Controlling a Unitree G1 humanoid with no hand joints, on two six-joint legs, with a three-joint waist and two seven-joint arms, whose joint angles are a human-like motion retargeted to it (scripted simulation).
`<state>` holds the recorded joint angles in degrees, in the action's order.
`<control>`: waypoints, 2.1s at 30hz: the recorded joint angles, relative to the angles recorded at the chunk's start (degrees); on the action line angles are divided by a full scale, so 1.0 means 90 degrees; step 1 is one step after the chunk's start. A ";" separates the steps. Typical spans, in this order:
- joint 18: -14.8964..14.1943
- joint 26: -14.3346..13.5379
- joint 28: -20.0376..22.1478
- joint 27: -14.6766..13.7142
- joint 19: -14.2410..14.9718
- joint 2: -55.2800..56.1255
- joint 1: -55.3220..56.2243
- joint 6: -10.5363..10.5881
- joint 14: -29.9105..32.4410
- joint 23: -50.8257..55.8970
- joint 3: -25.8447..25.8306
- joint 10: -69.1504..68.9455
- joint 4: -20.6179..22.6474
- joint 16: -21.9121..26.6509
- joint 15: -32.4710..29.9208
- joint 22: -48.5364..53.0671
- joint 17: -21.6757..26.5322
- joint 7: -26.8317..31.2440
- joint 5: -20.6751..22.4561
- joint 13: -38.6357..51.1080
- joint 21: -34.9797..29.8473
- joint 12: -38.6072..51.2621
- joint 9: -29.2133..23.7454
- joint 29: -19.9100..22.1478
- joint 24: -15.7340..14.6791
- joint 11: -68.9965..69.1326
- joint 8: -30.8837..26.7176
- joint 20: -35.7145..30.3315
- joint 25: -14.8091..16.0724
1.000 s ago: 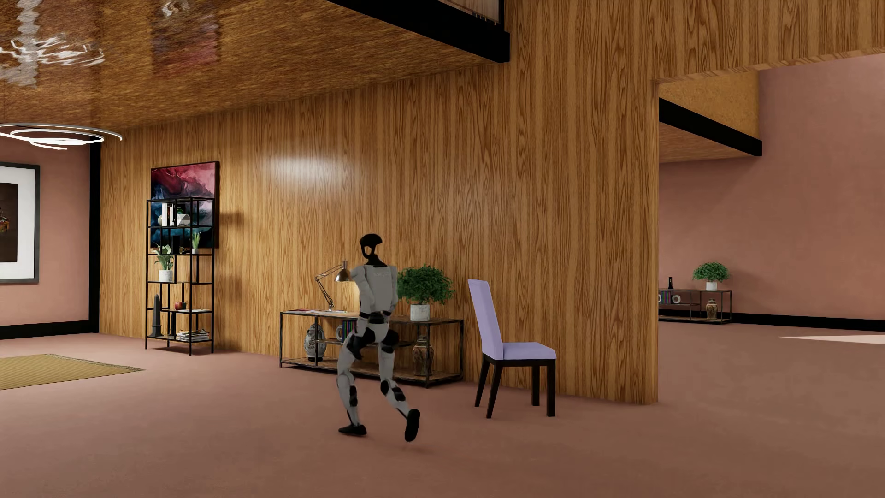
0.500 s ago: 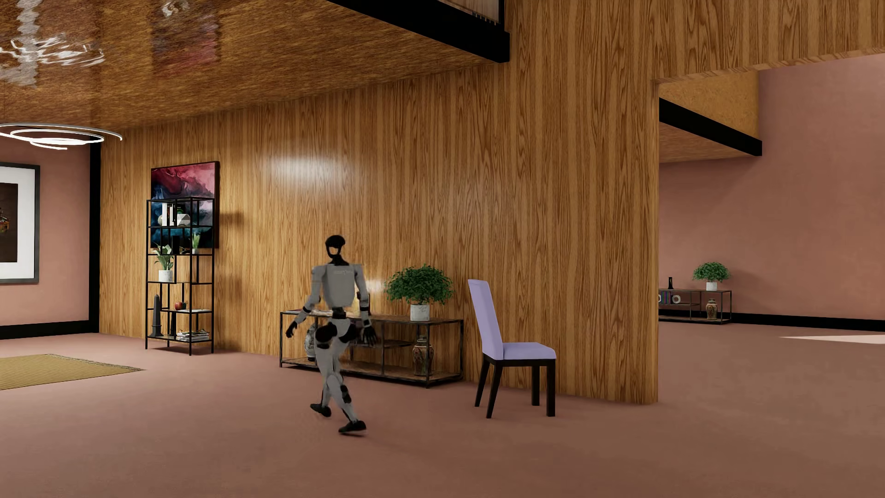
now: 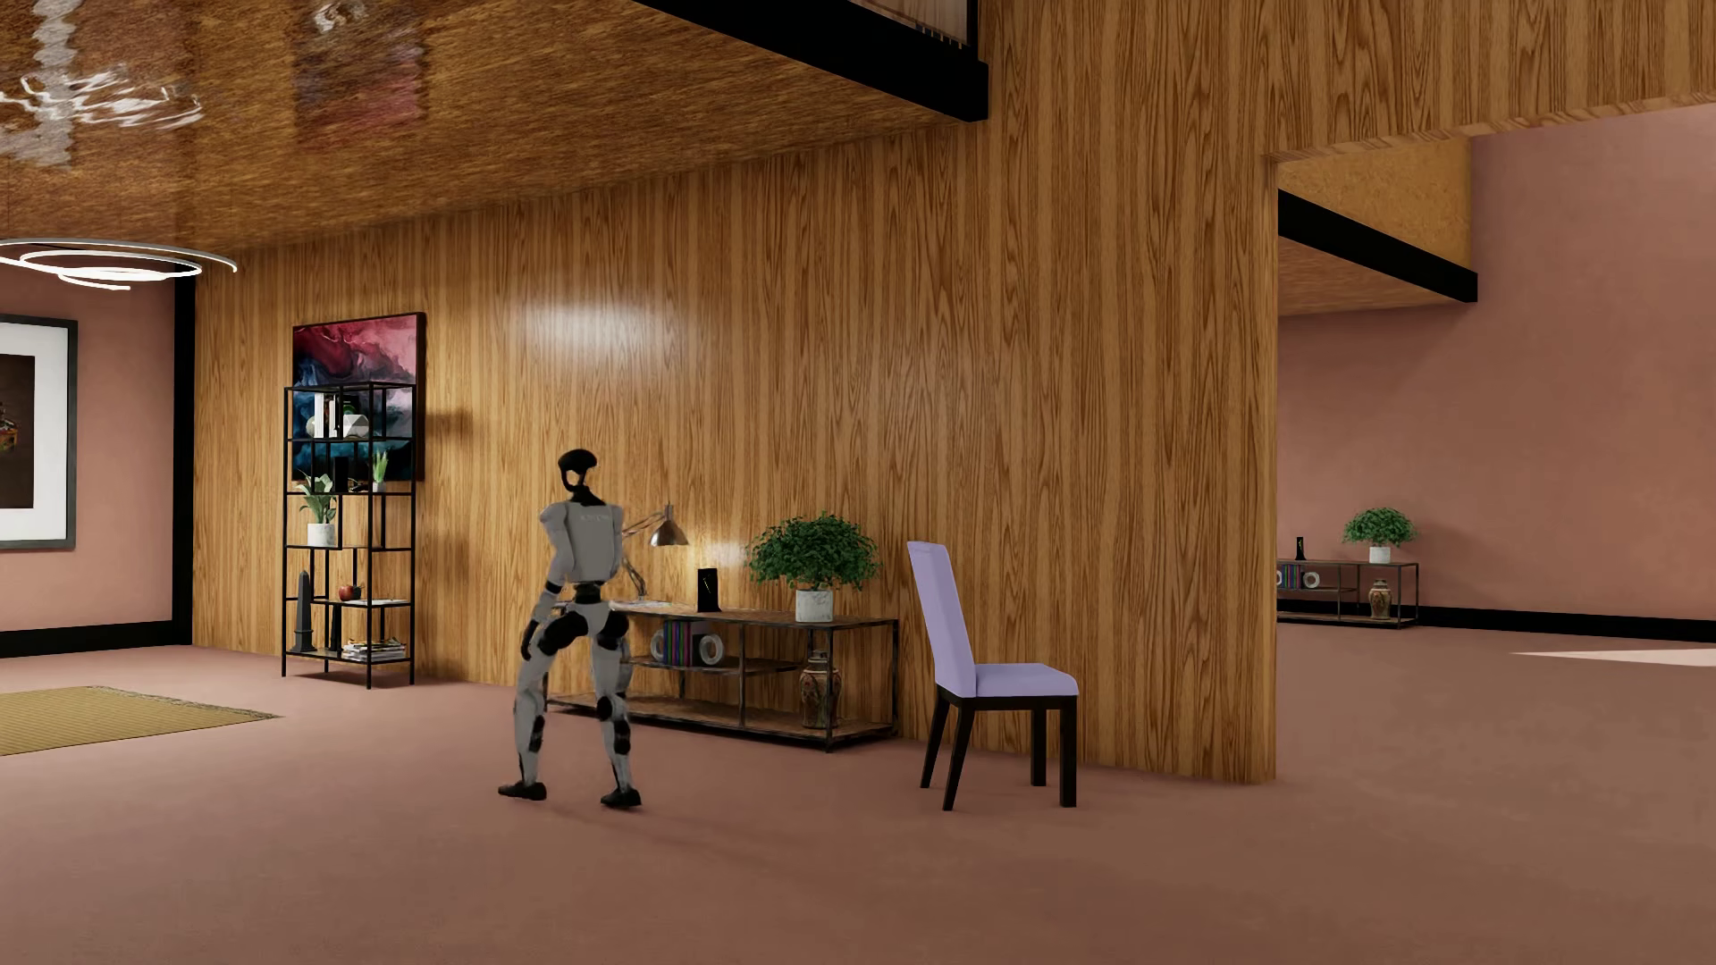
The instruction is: Walk to the shelves
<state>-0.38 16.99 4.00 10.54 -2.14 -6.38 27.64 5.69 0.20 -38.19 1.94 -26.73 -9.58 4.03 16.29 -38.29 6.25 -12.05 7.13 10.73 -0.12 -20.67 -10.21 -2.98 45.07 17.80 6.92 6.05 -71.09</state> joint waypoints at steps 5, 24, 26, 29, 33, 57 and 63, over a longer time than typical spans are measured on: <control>0.0615 0.0177 -0.0177 0.0231 0.0182 -0.1284 0.0254 -0.0187 -0.0136 0.0962 0.0106 0.0964 0.0401 -0.0384 0.0024 -0.0615 0.0397 -0.0445 -0.0059 -0.0296 -0.0265 -0.0522 0.0078 0.0489 0.0195 0.0145 0.0169 0.0501 0.0731; 0.0252 -0.1372 0.1207 0.0294 0.0353 0.4117 -0.5019 -0.1100 -0.2671 -0.0455 -0.0699 0.1015 0.1742 -0.0122 -0.2058 0.0556 -0.0770 -0.0085 -0.1185 -0.3447 0.0317 0.3456 0.0154 -0.1272 0.0294 -0.0750 0.0373 -0.0812 -0.0880; 0.0156 -0.1050 0.0960 0.0538 -0.0282 0.4144 -0.5302 -0.0919 -0.2079 -0.0039 -0.0784 0.0386 0.1455 0.0053 -0.2862 0.0457 -0.1032 -0.0139 -0.1081 -0.3380 0.0842 0.3227 0.0122 -0.0751 0.0291 0.0337 0.0503 -0.1055 -0.0603; 0.0049 -0.0335 0.0226 0.0736 -0.0634 0.3803 -0.4330 -0.0504 -0.0032 0.0400 -0.0906 -0.2798 0.0472 0.0217 -0.1925 -0.0497 -0.1538 -0.0093 -0.0931 -0.3223 0.1677 0.2803 0.0037 0.0124 0.0722 0.1575 0.0875 -0.1479 0.0668; 0.0392 0.0211 0.0038 0.1055 -0.0470 0.2313 -0.1882 -0.0163 -0.0332 -0.0841 -0.0652 -0.5666 -0.0430 -0.0067 -0.1133 -0.0971 -0.1005 0.0290 -0.0348 -0.1945 0.0874 0.1664 -0.0002 -0.0090 0.0179 0.1023 0.0759 -0.0521 0.0142; 0.0622 -0.0568 0.0742 0.1018 -0.0118 0.3499 -0.2766 -0.1265 -0.1969 -0.0585 -0.0678 0.0100 0.1347 -0.0124 -0.1789 -0.0640 -0.0596 -0.0138 -0.1861 -0.2943 0.0154 0.3425 0.0002 -0.0723 0.0396 0.4500 0.0229 -0.0397 -0.0301; 0.0429 -0.1094 0.1193 0.0574 0.0653 0.3795 -0.4480 -0.1271 -0.2564 -0.0260 -0.0739 0.1013 0.1904 0.0120 -0.1650 0.0793 -0.0188 0.0020 -0.0879 -0.2781 0.0465 0.4022 0.0114 -0.1065 0.0370 -0.1151 0.1091 -0.0926 -0.0497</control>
<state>3.48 7.14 14.73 15.70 3.74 27.77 -12.68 -5.75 -22.87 -40.52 -4.71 -17.61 7.56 5.11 1.44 -31.15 4.56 -11.87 -0.78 -14.30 4.06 15.53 -9.18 -12.56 48.40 7.45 16.73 -2.28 -75.56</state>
